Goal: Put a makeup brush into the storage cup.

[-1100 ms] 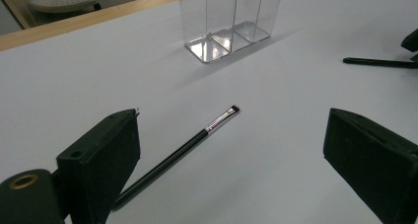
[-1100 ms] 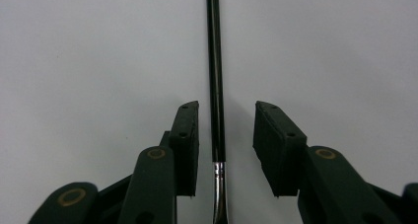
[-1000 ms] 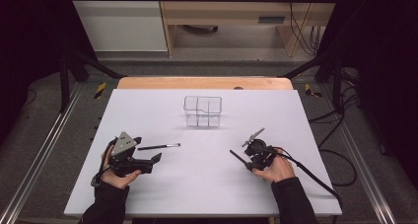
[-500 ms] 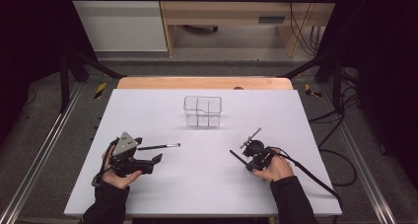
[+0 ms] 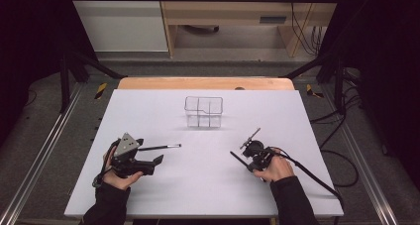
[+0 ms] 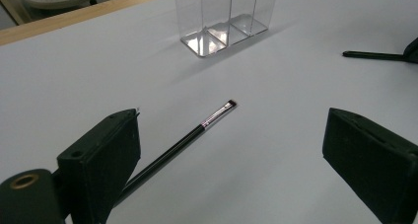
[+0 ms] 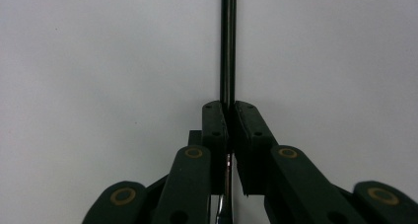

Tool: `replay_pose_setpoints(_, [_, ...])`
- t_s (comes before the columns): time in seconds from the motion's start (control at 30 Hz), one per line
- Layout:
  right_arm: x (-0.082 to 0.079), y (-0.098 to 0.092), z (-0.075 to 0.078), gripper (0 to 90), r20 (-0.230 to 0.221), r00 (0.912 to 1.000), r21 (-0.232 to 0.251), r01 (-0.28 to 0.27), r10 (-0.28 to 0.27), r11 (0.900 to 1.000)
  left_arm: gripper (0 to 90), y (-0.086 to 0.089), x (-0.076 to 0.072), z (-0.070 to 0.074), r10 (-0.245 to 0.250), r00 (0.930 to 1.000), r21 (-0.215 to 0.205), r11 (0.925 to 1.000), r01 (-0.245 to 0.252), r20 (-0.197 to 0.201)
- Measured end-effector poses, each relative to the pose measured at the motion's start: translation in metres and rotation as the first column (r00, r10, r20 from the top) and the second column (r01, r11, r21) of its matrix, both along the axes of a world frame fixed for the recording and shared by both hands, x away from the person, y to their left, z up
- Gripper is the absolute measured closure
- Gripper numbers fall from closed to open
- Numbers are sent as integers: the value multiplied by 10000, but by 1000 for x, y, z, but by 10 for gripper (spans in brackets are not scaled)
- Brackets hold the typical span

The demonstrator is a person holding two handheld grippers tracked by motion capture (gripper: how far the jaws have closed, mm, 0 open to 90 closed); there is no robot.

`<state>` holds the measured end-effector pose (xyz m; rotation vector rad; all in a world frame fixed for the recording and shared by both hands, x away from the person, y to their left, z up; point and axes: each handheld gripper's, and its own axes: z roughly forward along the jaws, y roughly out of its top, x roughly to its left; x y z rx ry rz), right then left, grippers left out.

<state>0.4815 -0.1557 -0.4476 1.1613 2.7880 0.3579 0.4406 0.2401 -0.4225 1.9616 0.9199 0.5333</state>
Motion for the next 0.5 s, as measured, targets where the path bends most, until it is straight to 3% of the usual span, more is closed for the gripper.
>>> replay_pose_setpoints(0.13, [0, 0, 1, 843, -41, 10000, 38, -5, 5, 10000, 64, -1, -1, 0, -34, 10000, 9, 10000, 34, 12])
replay_pose_setpoints(0.5, [-3, -4, 17, 843, 10, 9997, 754, -233, 233, 9969, 65, -6, -3, 1, -224, 9997, 76, 9997, 224, 72])
